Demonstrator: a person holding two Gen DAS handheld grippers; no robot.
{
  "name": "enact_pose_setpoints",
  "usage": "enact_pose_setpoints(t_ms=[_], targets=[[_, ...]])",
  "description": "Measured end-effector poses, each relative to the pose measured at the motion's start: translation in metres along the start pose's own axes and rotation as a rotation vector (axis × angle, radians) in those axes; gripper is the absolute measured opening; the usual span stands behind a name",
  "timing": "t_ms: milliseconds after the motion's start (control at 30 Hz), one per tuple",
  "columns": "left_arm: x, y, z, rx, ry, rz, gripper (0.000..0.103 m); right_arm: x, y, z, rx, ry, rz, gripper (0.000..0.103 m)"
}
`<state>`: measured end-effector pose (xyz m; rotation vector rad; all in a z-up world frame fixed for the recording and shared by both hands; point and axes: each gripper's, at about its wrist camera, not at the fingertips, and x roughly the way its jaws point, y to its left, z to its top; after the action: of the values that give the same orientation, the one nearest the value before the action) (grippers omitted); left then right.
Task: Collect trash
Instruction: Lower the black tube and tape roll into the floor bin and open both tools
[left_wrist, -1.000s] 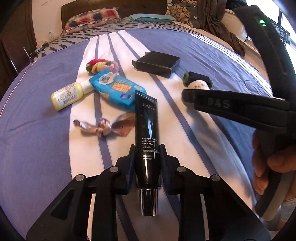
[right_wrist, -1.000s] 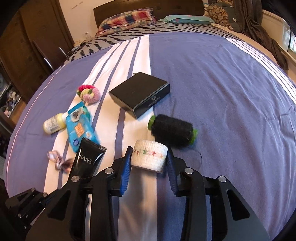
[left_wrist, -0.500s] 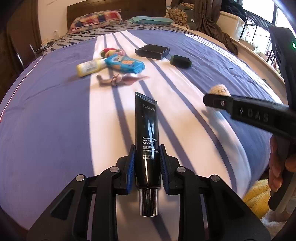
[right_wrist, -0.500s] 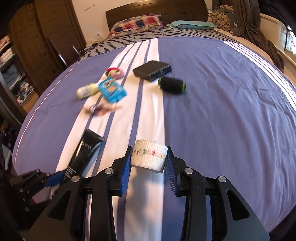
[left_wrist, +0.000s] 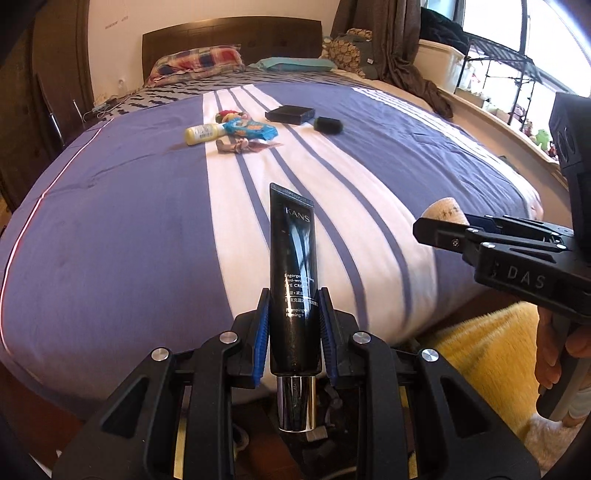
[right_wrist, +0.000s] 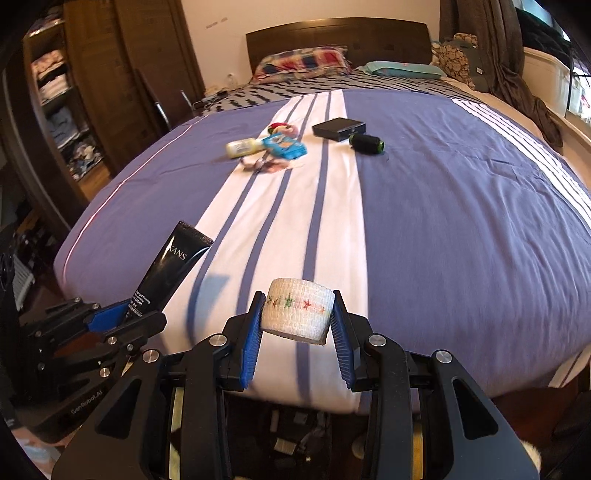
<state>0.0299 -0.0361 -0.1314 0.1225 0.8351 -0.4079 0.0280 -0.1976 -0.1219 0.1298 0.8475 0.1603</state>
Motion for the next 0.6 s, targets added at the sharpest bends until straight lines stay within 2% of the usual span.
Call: enact_pose_setpoints(t_ms=[267,600], targets=[[-0.008,-0.012,-0.055,-0.013,0.063,-0.045,0.023,0.001,0.005,-0.059,0.013,0.090,0.015,0.036],[0.022,-0.027,-0.107,-0.012,0.225,-0.108,0.023,0.029,0.006,-0.110,0.026,0.244,0.026,0.036]])
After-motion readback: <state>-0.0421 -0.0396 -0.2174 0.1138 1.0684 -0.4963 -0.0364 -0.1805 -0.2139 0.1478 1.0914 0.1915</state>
